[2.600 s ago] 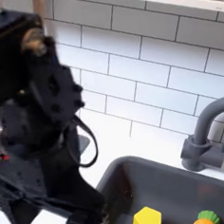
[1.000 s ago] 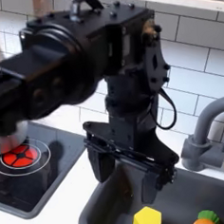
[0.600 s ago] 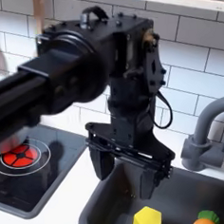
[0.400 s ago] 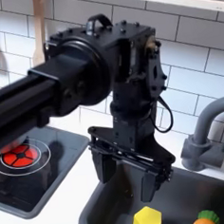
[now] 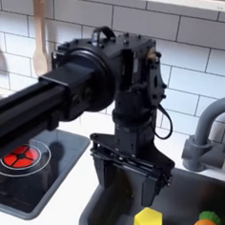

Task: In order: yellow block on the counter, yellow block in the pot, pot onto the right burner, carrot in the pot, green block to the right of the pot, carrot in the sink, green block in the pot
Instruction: 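Take the yellow block out of the sink and put it on the counter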

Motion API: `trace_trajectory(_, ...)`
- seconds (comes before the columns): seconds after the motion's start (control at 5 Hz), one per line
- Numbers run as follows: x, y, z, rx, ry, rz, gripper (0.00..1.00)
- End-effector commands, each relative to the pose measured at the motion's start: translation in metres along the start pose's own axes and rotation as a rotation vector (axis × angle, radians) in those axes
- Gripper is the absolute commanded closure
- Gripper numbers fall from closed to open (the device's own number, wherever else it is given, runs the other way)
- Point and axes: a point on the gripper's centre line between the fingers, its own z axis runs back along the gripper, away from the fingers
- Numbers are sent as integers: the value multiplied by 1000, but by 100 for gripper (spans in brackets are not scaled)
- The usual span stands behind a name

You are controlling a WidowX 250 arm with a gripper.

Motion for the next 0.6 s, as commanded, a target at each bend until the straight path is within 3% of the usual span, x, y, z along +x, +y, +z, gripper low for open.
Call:
trace_trajectory(0.0,7,-6,-13,-2,7,8,0)
trace_trajectory(0.4,10,-16,-33,2,38,3,0)
